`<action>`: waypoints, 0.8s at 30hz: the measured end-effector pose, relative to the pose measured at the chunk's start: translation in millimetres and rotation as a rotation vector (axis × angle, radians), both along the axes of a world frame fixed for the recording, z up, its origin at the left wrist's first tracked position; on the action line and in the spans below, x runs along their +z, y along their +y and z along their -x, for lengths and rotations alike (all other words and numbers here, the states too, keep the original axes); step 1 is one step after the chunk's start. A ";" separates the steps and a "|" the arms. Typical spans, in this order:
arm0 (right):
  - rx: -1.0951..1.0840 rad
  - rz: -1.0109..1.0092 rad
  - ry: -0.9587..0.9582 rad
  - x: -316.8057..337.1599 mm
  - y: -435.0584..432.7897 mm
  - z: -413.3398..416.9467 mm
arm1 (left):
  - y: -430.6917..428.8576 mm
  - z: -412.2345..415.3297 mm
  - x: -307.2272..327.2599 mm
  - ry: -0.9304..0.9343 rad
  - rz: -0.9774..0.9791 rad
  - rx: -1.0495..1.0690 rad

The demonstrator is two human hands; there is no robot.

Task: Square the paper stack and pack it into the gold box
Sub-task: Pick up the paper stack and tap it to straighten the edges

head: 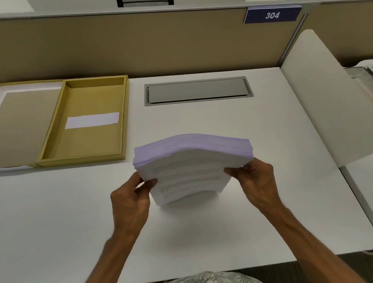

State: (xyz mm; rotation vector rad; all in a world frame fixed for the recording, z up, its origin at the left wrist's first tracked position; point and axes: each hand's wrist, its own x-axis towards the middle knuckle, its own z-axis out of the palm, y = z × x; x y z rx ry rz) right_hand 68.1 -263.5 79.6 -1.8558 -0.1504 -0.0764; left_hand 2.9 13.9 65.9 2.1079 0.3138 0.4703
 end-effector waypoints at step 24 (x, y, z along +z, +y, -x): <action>0.080 -0.023 0.099 -35.9 -11.7 10.1 | -0.7 10.7 -16.2 0.147 0.194 -0.071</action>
